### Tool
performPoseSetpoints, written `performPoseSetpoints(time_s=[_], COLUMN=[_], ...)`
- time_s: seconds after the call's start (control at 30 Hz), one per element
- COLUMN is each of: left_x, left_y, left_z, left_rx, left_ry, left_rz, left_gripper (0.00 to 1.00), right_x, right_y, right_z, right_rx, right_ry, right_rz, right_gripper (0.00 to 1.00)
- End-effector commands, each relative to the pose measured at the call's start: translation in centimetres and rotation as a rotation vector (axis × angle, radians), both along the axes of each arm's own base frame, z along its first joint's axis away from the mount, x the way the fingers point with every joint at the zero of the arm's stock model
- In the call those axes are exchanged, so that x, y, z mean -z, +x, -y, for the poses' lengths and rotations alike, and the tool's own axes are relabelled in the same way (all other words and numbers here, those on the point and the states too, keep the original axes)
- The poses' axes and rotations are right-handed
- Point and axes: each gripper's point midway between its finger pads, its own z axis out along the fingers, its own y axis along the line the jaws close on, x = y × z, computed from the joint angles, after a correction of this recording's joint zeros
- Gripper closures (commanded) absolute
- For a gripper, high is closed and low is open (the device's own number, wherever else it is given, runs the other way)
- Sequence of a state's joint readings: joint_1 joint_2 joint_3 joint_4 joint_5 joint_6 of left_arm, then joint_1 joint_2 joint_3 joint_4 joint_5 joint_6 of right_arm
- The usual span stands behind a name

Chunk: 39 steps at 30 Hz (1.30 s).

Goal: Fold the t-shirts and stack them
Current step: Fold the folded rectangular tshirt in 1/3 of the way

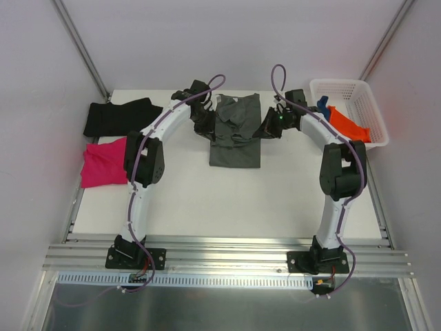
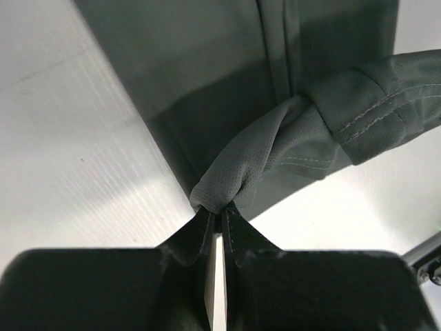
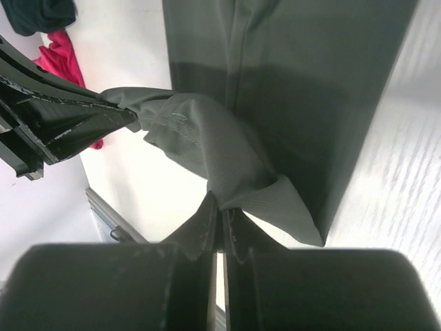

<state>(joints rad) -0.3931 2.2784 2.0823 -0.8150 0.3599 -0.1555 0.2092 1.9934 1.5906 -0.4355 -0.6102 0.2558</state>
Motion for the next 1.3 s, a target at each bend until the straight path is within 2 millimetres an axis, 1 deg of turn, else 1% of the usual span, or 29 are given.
performPoseSetpoints(time_s=[0.0,0.07,0.13,0.17,0.2,0.27,0.3,0.33,0.37,0.4,0.43,0.47,0.5,0.57,0.6,0.67,0.7,0.73,0.77,0.8,0.83,0.87,0.9,0.97,1.0,1.07,1.13,1.17,1.27], left_x=[0.1,0.4,1.3,1.0,1.6,1.3,1.8,1.8,1.7,2.1,2.0,1.9,1.2,0.5,-0.9,-2.0,-3.9,-4.6,-4.6,-6.1,-6.5,-6.3,-7.5,-8.3,-8.6,-9.1,-9.0,-9.4,-9.5], left_y=[2.5,3.3,4.1,4.9,5.3,6.2,6.4,6.7,7.1,7.4,7.6,7.6,7.7,7.8,7.7,7.2,6.9,6.5,5.6,5.0,4.4,3.7,3.1,2.2,2.1,1.9,1.7,1.6,1.0], left_z=[-1.2,-1.4,-1.6,-1.6,-1.6,-1.4,-1.5,-1.5,-1.6,-2.1,-2.3,-2.4,-2.4,-2.9,-2.9,-3.0,-3.0,-3.0,-2.7,-2.5,-2.5,-2.4,-2.2,-2.6,-2.7,-3.6,-4.2,-4.3,-4.6], left_rx=[-0.016,-0.024,-0.029,-0.033,-0.031,-0.034,-0.039,-0.047,-0.056,-0.081,-0.088,-0.080,-0.081,-0.099,-0.104,-0.109,-0.114,-0.114,-0.106,-0.105,-0.102,-0.096,-0.094,-0.087,-0.087,-0.098,-0.106,-0.108,-0.106], left_ry=[0.035,0.045,0.058,0.060,0.066,0.061,0.068,0.071,0.078,0.108,0.118,0.123,0.122,0.137,0.133,0.149,0.143,0.140,0.141,0.127,0.123,0.123,0.116,0.124,0.128,0.156,0.174,0.173,0.172], left_rz=[0.067,0.085,0.094,0.122,0.124,0.152,0.151,0.157,0.169,0.176,0.183,0.191,0.202,0.219,0.240,0.259,0.289,0.294,0.280,0.297,0.293,0.278,0.295,0.303,0.310,0.330,0.327,0.335,0.330], left_gripper=[1.00,1.00,1.00,1.00,1.00,1.00,0.95,0.79,0.36,0.21,0.08,0.01,0.01,0.01,0.01,0.01,0.01,0.01,0.01,0.01,0.01,0.01,0.01,0.01,0.01,0.01,0.01,0.01,0.01], right_x=[-0.4,0.5,1.4,1.8,1.9,2.3,2.6,3.0,3.1,3.3,3.1,2.3,1.8,0.8,0.0,-0.8,-1.3,-1.4,-1.6,-1.7,-1.4,-1.4,-1.2,-0.6,-0.6,0.0,0.5,1.3,2.7], right_y=[2.3,2.9,3.7,3.9,4.2,4.9,5.3,5.6,6.1,6.4,6.7,7.0,7.0,6.8,6.4,5.7,4.9,4.3,3.9,3.3,2.5,2.1,1.6,1.1,0.8,0.9,0.8,0.9,1.2], right_z=[0.6,0.8,1.1,1.3,1.4,1.5,1.7,2.0,2.1,2.5,2.8,2.7,2.7,2.9,2.9,2.6,2.3,1.9,1.6,1.1,0.4,0.1,-0.7,-1.5,-2.3,-3.1,-4.2,-4.6,-5.4], right_rx=[-0.004,-0.011,-0.007,-0.008,-0.009,-0.017,-0.020,-0.009,-0.008,-0.004,-0.002,-0.005,-0.007,-0.007,-0.006,0.004,-0.004,-0.008,-0.005,-0.014,-0.027,-0.028,-0.047,-0.061,-0.077,-0.088,-0.110,-0.114,-0.125], right_ry=[-0.027,-0.047,-0.063,-0.073,-0.081,-0.090,-0.109,-0.127,-0.142,-0.175,-0.185,-0.187,-0.190,-0.191,-0.186,-0.160,-0.134,-0.120,-0.102,-0.085,-0.077,-0.069,-0.061,-0.055,-0.049,-0.047,-0.043,-0.046,-0.048], right_rz=[0.088,0.094,0.093,0.093,0.100,0.114,0.125,0.124,0.137,0.147,0.159,0.178,0.189,0.203,0.211,0.204,0.201,0.192,0.177,0.167,0.150,0.139,0.130,0.110,0.111,0.101,0.091,0.077,0.056], right_gripper=[0.99,1.00,1.00,1.00,1.00,0.99,0.93,0.82,0.73,0.52,0.42,0.34,0.27,0.25,0.25,0.26,0.27,0.27,0.28,0.29,0.29,0.29,0.30,0.30,0.30,0.30,0.30,0.30,0.30])
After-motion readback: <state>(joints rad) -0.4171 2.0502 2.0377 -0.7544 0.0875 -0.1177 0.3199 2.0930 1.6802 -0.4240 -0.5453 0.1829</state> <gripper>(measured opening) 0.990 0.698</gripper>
